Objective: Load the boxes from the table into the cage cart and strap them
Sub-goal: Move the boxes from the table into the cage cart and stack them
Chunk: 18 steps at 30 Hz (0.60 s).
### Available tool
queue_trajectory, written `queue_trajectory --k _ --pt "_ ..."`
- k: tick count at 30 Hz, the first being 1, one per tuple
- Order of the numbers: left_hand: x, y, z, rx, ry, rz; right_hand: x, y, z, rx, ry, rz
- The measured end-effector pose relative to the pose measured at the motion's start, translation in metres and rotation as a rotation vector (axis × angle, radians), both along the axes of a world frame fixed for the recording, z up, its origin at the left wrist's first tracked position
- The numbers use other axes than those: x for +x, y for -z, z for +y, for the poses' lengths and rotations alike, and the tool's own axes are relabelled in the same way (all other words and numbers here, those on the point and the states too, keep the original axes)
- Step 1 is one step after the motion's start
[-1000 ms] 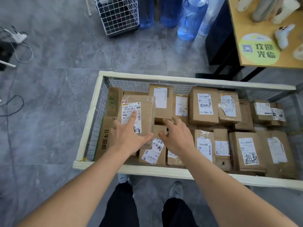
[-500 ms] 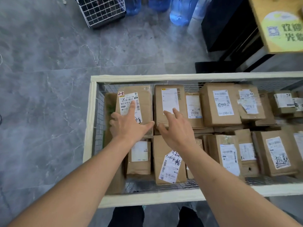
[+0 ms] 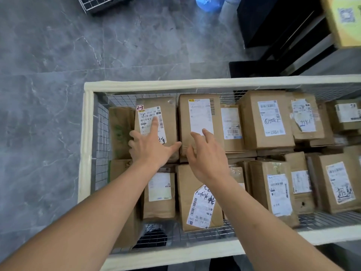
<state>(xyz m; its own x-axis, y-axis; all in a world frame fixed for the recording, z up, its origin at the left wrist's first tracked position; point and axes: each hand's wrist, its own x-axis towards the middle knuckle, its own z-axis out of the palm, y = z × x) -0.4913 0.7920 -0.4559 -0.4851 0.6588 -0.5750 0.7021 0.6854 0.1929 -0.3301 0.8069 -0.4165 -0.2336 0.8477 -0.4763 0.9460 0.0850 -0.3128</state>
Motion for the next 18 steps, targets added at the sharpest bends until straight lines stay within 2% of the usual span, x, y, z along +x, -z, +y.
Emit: queue_trajectory --k 5,9,12,18 --pt "-0.002 0.026 -0.003 0.036 0.093 -0.04 -0.002 0.012 0.003 0.018 -0.038 -0.026" --pt "-0.009 0.027 -0.007 -0.008 0.201 0.01 -0.006 0.013 0.005 0.032 -0.053 -0.05" --pt "-0.013 0.009 -0.005 0.067 0.303 0.052 -0.008 0.002 0.002 0.027 -0.053 -0.041" --pt "-0.015 -0.062 -0.005 0.243 0.533 -0.002 -0.006 -0.046 -0.007 0.043 -0.041 -0.032"
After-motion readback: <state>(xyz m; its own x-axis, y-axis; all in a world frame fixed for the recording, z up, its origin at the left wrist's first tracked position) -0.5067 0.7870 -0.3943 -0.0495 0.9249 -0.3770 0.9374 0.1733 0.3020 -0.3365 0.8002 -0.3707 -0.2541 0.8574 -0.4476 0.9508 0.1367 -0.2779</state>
